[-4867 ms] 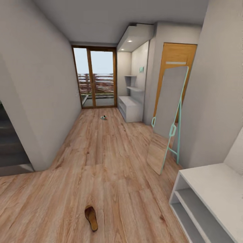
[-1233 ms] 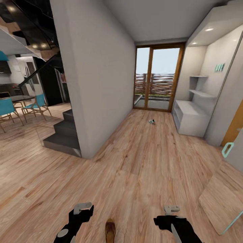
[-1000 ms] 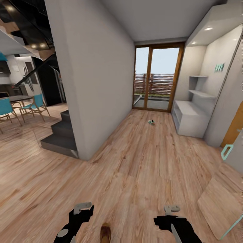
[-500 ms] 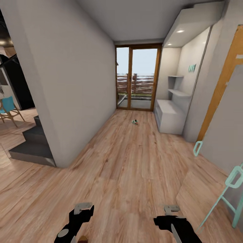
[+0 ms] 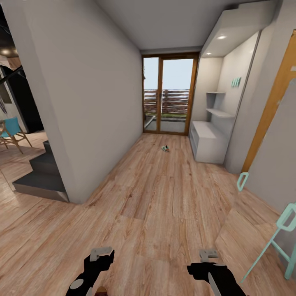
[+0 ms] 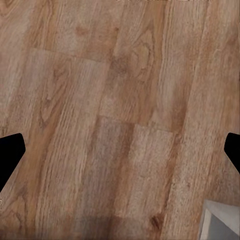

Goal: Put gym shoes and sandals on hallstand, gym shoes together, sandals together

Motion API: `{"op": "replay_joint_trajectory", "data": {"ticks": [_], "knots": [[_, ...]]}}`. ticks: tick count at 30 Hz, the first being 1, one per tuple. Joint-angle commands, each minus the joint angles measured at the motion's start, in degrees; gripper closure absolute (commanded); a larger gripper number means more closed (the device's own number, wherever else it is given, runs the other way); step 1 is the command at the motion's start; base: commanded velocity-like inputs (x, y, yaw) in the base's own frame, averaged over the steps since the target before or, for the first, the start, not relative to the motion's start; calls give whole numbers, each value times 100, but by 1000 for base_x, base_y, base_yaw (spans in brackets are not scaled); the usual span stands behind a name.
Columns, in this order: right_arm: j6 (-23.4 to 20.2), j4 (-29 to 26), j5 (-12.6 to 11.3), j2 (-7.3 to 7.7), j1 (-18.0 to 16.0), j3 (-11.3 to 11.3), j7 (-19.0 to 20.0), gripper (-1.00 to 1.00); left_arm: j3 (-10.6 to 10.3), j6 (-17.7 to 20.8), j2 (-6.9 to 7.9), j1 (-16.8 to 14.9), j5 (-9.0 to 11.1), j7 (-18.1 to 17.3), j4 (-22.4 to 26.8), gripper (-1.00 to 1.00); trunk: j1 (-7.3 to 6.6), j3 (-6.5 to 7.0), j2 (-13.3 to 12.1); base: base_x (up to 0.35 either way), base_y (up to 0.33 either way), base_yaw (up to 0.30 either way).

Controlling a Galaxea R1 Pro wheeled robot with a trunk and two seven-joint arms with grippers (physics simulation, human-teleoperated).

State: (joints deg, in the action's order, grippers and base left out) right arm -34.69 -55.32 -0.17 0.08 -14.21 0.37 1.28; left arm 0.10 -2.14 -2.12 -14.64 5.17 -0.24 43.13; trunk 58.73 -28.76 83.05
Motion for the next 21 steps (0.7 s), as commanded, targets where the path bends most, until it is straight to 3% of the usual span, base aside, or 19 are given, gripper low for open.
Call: {"op": "replay_joint_trajectory", "data": {"ticks": [1,7,21], "knots": [[-29,-10,0,1,-2,-1,13,-100,2,-15,-1,-4,54,-2,-5,-100,0,-9,3,0,0,242],[-29,-13,5,1,-3,-1,13,-100,12,-15,1,-4,61,-2,-6,-100,0,-20,3,0,0,186],[-29,-14,6,3,-3,-1,13,-100,17,-20,1,-4,68,4,-7,-100,0,-23,3,0,94,18]]}}
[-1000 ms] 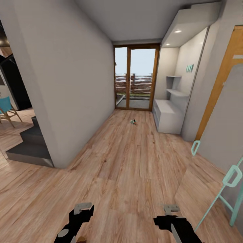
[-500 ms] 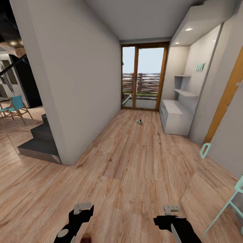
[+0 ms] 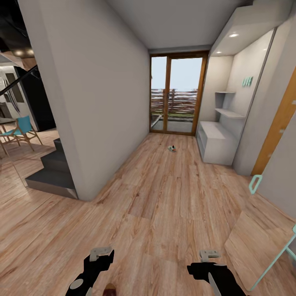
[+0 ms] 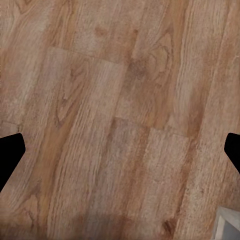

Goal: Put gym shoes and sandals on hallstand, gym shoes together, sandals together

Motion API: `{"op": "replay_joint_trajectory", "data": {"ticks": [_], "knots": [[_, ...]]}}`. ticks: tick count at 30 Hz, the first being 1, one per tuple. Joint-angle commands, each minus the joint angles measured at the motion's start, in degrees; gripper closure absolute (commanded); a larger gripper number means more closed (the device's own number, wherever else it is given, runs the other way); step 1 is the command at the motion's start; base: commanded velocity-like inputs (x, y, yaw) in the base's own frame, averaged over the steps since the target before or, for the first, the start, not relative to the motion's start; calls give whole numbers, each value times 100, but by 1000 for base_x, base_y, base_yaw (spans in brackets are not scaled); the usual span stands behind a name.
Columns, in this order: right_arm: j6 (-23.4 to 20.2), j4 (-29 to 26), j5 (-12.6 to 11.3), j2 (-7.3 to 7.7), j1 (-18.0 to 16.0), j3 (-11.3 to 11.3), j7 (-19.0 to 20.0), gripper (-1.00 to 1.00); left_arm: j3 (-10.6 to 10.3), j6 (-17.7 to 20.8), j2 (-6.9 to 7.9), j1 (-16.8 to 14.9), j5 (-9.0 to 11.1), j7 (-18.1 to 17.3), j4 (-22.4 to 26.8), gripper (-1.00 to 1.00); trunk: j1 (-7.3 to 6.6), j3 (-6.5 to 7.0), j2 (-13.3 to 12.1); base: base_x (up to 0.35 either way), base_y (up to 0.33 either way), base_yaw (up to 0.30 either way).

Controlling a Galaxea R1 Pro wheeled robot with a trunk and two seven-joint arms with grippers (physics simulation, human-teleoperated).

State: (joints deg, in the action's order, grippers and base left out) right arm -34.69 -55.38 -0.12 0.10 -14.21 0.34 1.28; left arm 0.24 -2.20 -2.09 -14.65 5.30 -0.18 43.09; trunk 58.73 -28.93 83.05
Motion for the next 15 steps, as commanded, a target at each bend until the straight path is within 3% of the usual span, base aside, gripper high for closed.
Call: {"op": "replay_joint_trajectory", "data": {"ticks": [1,15], "knots": [[-29,-8,2,2,-2,1,12,-100,2,-15,-2,-3,54,-1,-2,-100,0,-6,3,0,39,1],[-29,-4,7,4,-2,-17,8,-100,10,-10,3,-3,49,1,-9,-100,66,-70,124,0,7,7]]}}
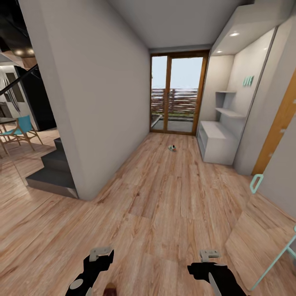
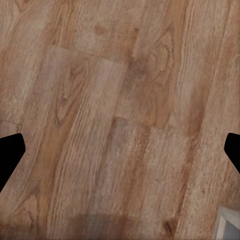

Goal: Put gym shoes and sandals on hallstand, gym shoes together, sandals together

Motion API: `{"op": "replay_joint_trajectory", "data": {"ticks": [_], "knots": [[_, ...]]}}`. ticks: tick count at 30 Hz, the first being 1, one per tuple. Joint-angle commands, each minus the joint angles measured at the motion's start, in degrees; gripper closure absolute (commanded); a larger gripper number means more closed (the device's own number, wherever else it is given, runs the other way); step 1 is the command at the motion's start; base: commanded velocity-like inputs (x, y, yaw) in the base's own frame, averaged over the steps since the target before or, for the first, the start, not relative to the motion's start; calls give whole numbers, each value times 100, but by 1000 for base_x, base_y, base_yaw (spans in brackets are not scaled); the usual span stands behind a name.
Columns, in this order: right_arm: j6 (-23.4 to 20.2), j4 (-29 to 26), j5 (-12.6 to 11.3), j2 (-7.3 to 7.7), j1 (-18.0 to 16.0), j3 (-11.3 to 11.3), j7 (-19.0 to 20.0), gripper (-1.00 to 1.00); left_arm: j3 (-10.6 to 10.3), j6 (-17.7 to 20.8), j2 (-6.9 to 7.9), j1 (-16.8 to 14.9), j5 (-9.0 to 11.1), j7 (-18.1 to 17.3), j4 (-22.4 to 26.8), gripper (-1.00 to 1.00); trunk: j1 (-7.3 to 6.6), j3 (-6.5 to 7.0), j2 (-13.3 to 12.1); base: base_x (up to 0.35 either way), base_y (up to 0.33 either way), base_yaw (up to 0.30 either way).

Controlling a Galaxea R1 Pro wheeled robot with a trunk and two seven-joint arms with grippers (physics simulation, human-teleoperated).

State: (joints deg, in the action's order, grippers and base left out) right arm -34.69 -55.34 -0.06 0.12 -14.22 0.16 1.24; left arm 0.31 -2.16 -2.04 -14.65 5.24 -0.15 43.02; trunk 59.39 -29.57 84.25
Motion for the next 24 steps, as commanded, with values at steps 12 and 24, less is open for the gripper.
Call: {"op": "replay_joint_trajectory", "data": {"ticks": [12,24], "knots": [[-118,-204,-17,-3,-25,-37,-29,-100,11,-17,11,-9,27,4,36,-100,109,-191,204,0,0,129],[-1020,-1131,-23,6,-140,-57,-21,-100,13,-33,31,-54,3,7,396,-100,373,-508,685,0,0,149]]}}
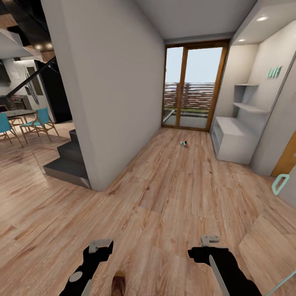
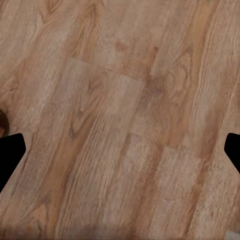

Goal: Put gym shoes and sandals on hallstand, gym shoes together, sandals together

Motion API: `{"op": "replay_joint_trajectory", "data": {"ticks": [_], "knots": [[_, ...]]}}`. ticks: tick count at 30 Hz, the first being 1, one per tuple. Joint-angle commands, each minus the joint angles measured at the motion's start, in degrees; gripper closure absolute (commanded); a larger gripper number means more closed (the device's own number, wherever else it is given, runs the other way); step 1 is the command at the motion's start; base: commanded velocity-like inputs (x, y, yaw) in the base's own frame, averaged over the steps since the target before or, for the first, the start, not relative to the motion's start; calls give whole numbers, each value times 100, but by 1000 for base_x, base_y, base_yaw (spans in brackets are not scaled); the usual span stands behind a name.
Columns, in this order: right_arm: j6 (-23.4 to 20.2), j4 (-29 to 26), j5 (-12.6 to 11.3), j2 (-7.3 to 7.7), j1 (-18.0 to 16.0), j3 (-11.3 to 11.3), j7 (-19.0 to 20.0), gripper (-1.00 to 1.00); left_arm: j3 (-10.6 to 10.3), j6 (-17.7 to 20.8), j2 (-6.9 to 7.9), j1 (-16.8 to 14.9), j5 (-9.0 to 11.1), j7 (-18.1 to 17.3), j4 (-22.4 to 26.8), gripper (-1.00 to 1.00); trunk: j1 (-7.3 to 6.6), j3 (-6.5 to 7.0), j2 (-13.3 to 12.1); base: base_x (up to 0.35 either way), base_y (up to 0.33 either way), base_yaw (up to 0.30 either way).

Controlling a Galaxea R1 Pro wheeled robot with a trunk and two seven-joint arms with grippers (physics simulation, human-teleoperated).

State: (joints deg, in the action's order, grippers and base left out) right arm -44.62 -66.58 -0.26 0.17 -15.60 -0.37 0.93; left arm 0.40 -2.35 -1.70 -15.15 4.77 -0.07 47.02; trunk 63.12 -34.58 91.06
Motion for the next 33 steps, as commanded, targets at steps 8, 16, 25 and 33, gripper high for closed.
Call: {"op": "replay_joint_trajectory", "data": {"ticks": [8,16,25,33], "knots": [[-47,-39,-6,7,-5,41,41,-100,-12,-53,-6,-5,42,-1,-98,-100,176,-173,325,0,0,48],[-42,-122,-9,7,-3,33,42,-100,-27,-55,-15,-5,45,-2,-126,-100,352,-318,646,0,0,3],[-56,-219,-10,12,-3,42,48,-100,-31,-51,-22,-5,50,-2,-167,-100,549,-480,1007,0,0,0],[-63,-224,-9,9,-5,49,47,-100,-31,-52,-20,-5,50,-2,-167,-100,725,-641,1328,0,0,0]]}}
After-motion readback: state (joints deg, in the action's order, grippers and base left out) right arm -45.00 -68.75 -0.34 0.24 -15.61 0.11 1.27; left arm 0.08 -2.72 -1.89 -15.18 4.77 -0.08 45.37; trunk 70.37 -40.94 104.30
